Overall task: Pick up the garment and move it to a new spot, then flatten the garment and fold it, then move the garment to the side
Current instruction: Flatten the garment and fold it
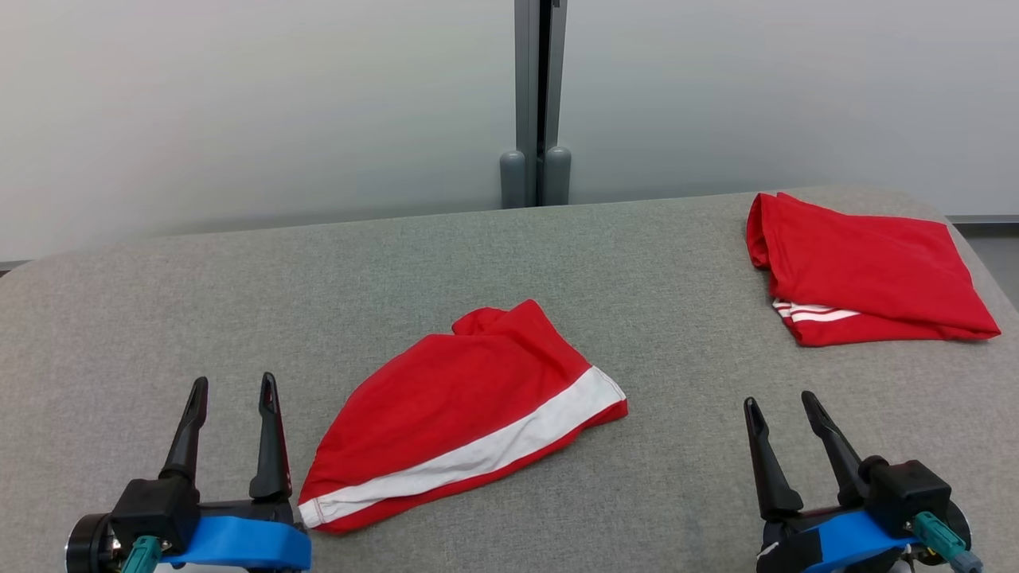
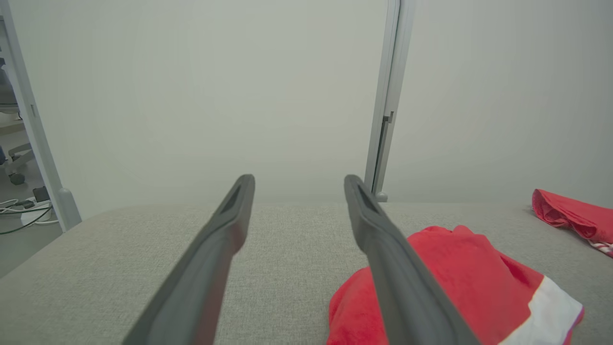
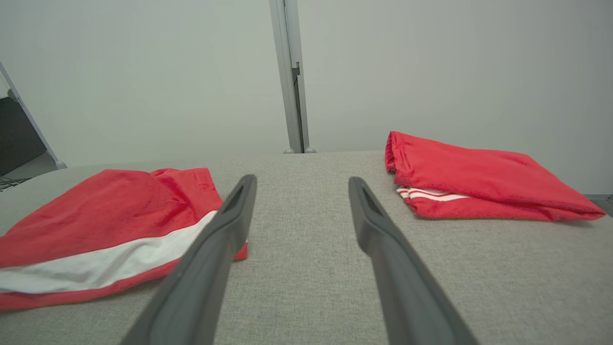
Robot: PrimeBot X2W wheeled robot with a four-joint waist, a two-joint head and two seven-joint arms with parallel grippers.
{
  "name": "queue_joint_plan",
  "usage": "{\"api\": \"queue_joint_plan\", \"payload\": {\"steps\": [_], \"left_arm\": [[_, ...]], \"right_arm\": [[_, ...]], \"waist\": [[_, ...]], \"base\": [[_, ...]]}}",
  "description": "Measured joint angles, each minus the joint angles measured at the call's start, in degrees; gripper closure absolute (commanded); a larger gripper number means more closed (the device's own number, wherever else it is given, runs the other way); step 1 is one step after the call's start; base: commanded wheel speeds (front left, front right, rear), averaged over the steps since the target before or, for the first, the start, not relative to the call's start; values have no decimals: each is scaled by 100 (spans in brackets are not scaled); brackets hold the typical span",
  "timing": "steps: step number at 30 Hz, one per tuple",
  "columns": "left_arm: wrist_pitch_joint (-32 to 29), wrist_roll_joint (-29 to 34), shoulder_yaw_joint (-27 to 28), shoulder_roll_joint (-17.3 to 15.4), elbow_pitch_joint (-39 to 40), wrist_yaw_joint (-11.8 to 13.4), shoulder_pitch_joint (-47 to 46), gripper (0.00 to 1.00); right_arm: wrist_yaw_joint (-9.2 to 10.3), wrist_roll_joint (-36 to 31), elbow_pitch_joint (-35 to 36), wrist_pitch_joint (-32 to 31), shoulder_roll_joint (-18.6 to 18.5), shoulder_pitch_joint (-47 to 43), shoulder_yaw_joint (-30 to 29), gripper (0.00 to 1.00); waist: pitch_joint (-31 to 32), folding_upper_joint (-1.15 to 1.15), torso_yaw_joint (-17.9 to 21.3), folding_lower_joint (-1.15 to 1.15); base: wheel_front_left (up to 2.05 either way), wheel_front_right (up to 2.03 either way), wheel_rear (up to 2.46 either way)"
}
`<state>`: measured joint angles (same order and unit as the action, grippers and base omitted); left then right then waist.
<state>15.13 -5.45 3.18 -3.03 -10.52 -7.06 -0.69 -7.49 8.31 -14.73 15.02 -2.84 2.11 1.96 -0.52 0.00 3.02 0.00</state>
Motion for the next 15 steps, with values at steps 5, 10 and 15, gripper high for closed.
{"api": "queue_joint_plan", "payload": {"steps": [5, 10, 15], "left_arm": [[0, 12, 10, 3, -27, 0, -1, 0], [0, 19, 1, 5, -29, 0, -76, 0], [0, 35, -91, 8, -45, -1, -208, 0]], "right_arm": [[0, -82, -54, 0, 0, 24, 9, 0], [0, -243, -179, 0, -48, 430, 253, 0], [0, -289, -588, 0, -141, 1064, 568, 0]], "waist": [[-32, 0, -64, 0], [-119, 0, -142, 0], [-240, 0, -278, 0]], "base": [[0, 0, 0], [0, 0, 0], [0, 0, 0]]}}
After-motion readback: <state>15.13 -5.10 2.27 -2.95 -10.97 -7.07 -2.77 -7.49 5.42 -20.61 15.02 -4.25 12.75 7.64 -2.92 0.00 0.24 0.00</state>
